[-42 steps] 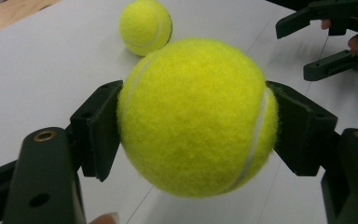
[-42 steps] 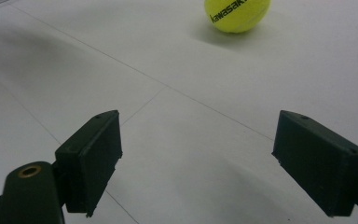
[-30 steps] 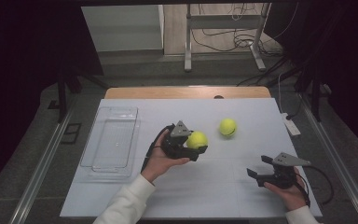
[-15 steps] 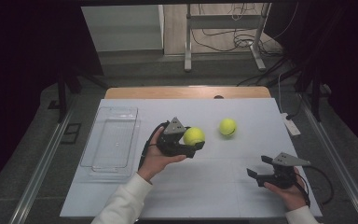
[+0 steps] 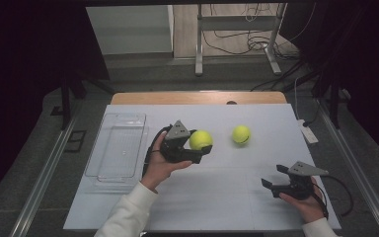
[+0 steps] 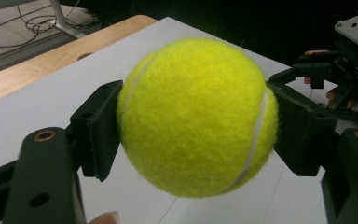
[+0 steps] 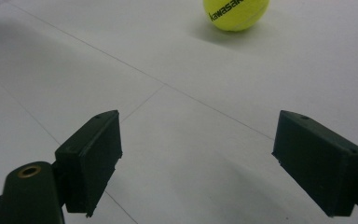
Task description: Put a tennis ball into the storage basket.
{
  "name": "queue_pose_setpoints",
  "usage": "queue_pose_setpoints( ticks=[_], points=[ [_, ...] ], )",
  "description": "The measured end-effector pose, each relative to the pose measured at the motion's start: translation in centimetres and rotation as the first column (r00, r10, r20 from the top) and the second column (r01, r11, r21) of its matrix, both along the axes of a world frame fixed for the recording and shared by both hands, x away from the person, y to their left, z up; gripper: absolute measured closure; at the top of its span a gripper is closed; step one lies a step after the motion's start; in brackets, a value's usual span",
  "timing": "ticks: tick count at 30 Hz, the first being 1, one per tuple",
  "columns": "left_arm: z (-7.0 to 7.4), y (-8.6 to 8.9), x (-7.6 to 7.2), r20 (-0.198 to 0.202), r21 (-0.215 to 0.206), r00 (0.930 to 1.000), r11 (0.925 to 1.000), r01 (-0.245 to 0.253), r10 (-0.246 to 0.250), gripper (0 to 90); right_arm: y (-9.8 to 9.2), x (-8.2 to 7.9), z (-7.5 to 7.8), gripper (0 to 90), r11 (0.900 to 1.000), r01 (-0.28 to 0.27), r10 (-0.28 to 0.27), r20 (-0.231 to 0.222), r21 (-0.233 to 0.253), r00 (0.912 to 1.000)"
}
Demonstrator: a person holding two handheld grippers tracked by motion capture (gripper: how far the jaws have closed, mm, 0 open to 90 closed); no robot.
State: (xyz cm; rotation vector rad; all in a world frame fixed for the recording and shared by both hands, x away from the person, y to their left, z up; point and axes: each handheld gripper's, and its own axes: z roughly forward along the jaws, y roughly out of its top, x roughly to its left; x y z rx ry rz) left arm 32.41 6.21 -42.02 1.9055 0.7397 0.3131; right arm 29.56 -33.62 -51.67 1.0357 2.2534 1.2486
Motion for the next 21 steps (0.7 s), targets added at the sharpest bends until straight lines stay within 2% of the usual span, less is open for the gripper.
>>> queue_pose_setpoints(
  ticks=[21],
  points=[
    [1.0, 1.8, 0.0, 0.022, -0.033, 0.9989, 0.9987, -0.040, 0.041, 26.3, -0.1, 0.0, 0.1, 15.9, 1.000, 0.002, -0.002, 0.001, -0.005, 1.0000]
  ],
)
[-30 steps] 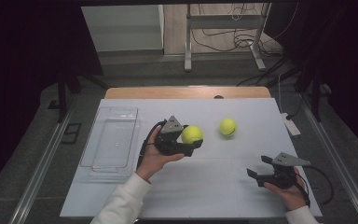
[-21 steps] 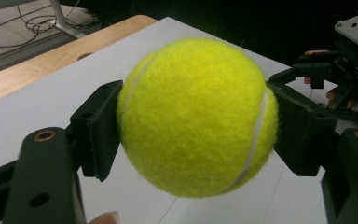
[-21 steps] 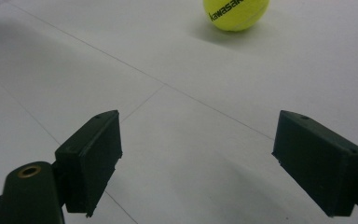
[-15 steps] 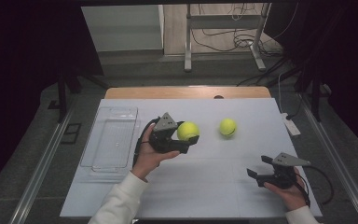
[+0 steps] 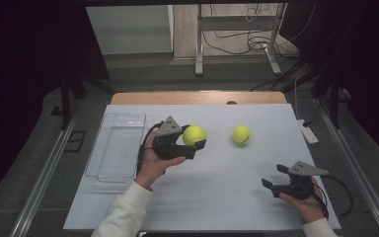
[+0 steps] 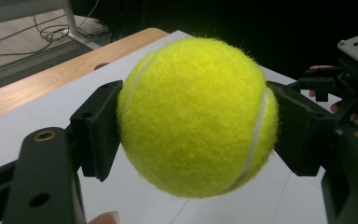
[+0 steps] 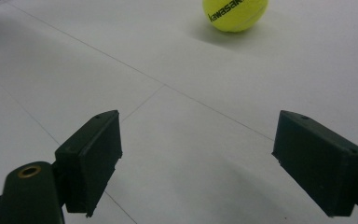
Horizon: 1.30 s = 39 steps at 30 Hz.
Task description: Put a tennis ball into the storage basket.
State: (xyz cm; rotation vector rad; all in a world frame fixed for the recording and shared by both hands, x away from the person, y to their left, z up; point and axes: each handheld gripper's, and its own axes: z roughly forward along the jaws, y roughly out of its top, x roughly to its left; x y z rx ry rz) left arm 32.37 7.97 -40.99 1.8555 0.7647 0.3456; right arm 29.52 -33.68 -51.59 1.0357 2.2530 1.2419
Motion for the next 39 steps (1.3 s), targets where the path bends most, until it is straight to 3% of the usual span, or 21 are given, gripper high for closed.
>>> queue_pose_setpoints(
  ticks=[23, 39],
  points=[
    [0.7, 1.9, 0.1, 0.010, -0.032, 0.9988, 0.9983, -0.048, 0.049, 26.3, -0.1, 0.0, 0.0, 15.9, 1.000, 0.004, -0.004, 0.004, 0.008, 1.0000],
    [1.2, 3.4, 0.4, 0.013, -0.032, 0.9921, 0.9918, -0.124, 0.124, 26.3, -0.1, 0.0, 0.0, 15.9, 1.000, 0.008, -0.008, 0.006, 0.009, 0.9999]
  ],
)
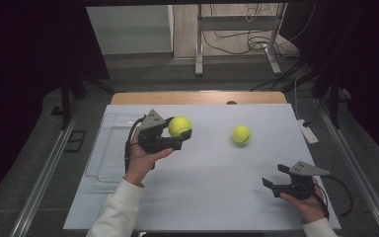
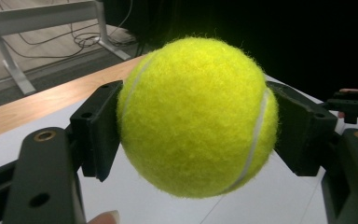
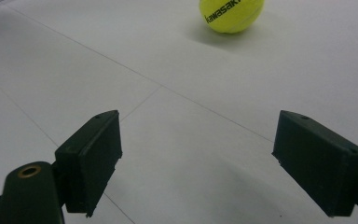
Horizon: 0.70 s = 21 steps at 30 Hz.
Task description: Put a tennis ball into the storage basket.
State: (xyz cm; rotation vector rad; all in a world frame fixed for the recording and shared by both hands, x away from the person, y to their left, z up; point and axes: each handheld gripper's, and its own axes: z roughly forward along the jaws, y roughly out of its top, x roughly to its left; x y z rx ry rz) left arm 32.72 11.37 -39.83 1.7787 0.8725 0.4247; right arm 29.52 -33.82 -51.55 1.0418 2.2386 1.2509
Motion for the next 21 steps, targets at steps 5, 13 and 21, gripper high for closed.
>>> queue_pose_setpoints(
  ticks=[5, 13, 21],
  points=[
    [0.1, 0.6, 0.2, -0.005, -0.004, 0.9997, 0.9997, -0.023, 0.023, 26.3, -0.1, 0.0, 0.0, 15.9, 1.000, 0.003, -0.003, -0.003, 0.000, 1.0000],
    [0.1, 1.6, 0.4, -0.003, 0.000, 0.9982, 0.9982, -0.059, 0.059, 26.3, 0.0, 0.0, 0.0, 15.9, 1.000, 0.002, -0.002, 0.000, -0.001, 1.0000],
    [-0.2, 2.3, 0.7, -0.015, 0.013, 0.9959, 0.9960, -0.089, 0.089, 26.3, 0.1, 0.0, 0.0, 15.8, 1.000, 0.000, 0.000, 0.000, -0.005, 1.0000]
  ],
)
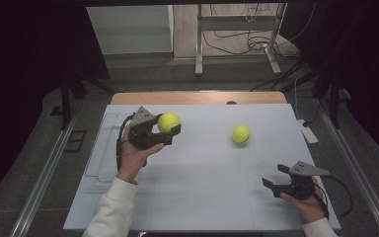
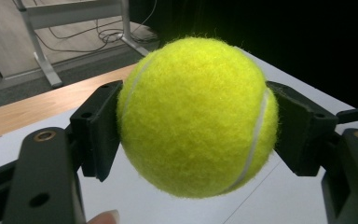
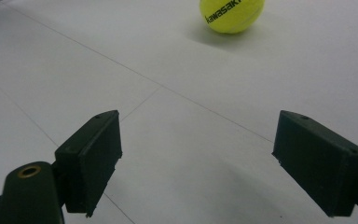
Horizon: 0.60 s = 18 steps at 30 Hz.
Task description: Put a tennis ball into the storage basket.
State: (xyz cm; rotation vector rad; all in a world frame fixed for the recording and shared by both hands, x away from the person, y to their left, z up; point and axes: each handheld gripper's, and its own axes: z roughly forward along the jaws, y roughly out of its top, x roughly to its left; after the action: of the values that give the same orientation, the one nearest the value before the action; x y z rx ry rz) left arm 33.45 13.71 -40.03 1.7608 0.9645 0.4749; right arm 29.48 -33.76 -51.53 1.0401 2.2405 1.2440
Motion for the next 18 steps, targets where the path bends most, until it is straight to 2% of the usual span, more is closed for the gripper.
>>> queue_pose_setpoints(
  ticks=[10, 18],
  points=[
    [-0.4, 1.4, 0.5, -0.009, -0.002, 0.9988, 0.9989, -0.048, 0.048, 26.3, 0.0, 0.0, 0.0, 15.8, 1.000, 0.001, -0.001, 0.002, 0.001, 1.0000],
    [-0.4, 1.8, 0.6, 0.005, 0.020, 0.9974, 0.9972, -0.072, 0.072, 26.3, 0.0, 0.0, 0.0, 15.8, 1.000, 0.000, 0.000, 0.001, -0.001, 1.0000]
  ],
)
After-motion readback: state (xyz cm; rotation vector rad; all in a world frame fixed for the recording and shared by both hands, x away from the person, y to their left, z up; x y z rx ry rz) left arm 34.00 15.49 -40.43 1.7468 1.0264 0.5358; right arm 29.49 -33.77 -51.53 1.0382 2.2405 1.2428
